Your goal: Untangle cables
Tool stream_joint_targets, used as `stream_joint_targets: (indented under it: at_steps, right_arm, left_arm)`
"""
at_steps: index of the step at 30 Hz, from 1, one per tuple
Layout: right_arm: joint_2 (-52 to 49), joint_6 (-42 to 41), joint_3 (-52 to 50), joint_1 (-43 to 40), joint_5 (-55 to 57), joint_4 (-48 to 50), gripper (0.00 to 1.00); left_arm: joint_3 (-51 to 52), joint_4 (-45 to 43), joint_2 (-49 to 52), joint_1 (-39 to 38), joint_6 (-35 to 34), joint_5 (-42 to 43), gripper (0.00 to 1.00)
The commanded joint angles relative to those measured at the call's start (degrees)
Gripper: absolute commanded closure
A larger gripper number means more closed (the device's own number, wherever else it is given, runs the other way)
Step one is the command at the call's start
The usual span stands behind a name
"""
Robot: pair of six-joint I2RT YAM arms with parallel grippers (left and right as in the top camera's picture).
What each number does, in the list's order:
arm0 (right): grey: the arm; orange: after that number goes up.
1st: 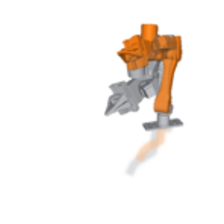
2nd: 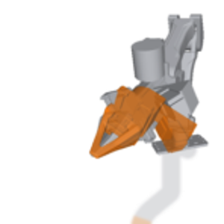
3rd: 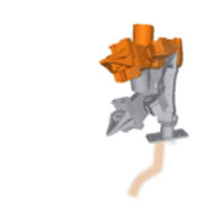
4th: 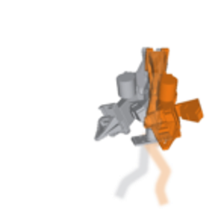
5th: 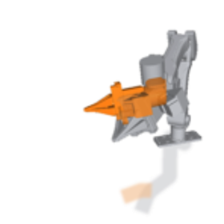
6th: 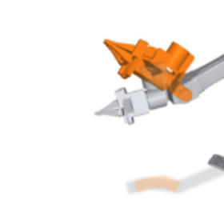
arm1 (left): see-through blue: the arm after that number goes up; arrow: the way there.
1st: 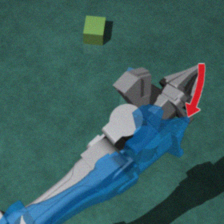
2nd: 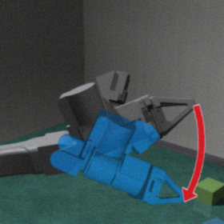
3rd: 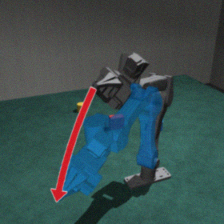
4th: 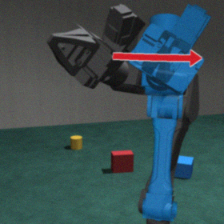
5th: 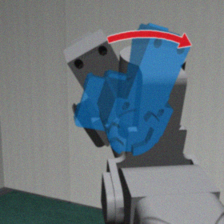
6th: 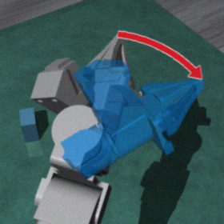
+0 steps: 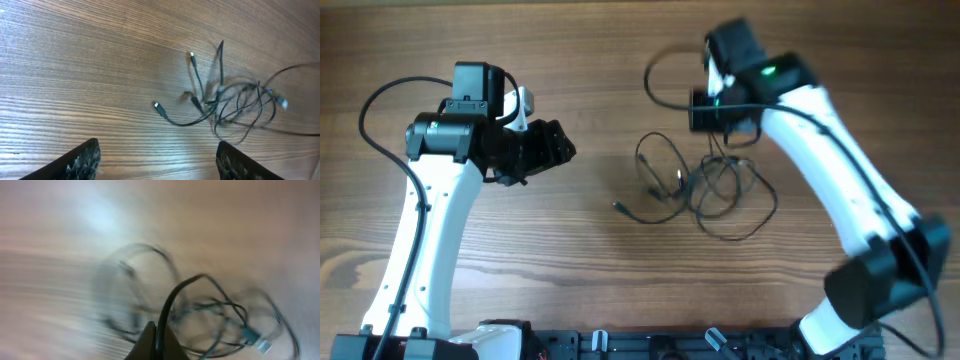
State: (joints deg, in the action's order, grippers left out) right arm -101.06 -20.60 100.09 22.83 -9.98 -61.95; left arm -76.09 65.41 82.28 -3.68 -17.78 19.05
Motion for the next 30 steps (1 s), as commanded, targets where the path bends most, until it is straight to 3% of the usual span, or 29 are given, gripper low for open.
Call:
stream_joint_targets:
  at_steps: [1,4,11,19,23,25,30]
  right_arm:
    - [7.5,6.4,11.7,0.0,-10.6,0.4,0.96]
    - [11.9,7.1,16.6,0.0,-11.1,3.1,0.96]
    - [22.2,7.1,16.8,0.0,-16.5,15.7,0.96]
    - [25.2,10.1,16.9,0.0,-14.7,24.7,0.96]
    - [29.5,9.2,16.9,0.0,-18.4,34.8,0.96]
    - [31.1,9.1,16.9,0.0,-18.1,35.2,0.96]
    - [32.1,11.5,16.9,0.0,-16.9,34.4,0.96]
  left_arm:
    - [0.0,0.1,-1.1,-0.1,1.1,0.9,0.24]
    - [0.0,0.3,-1.1,-0.1,1.1,0.9,0.24]
    - [0.0,0.4,-1.0,-0.5,1.1,1.0,0.24]
    - [0.0,-1.5,-0.9,-9.4,1.6,1.5,0.17]
    - [0.0,-2.4,-0.9,-12.0,1.6,-0.5,0.16]
    - [0.0,-4.0,-0.9,-12.6,2.6,-0.4,0.19]
    - [0.0,-6.8,-0.9,-15.8,7.1,-0.4,0.16]
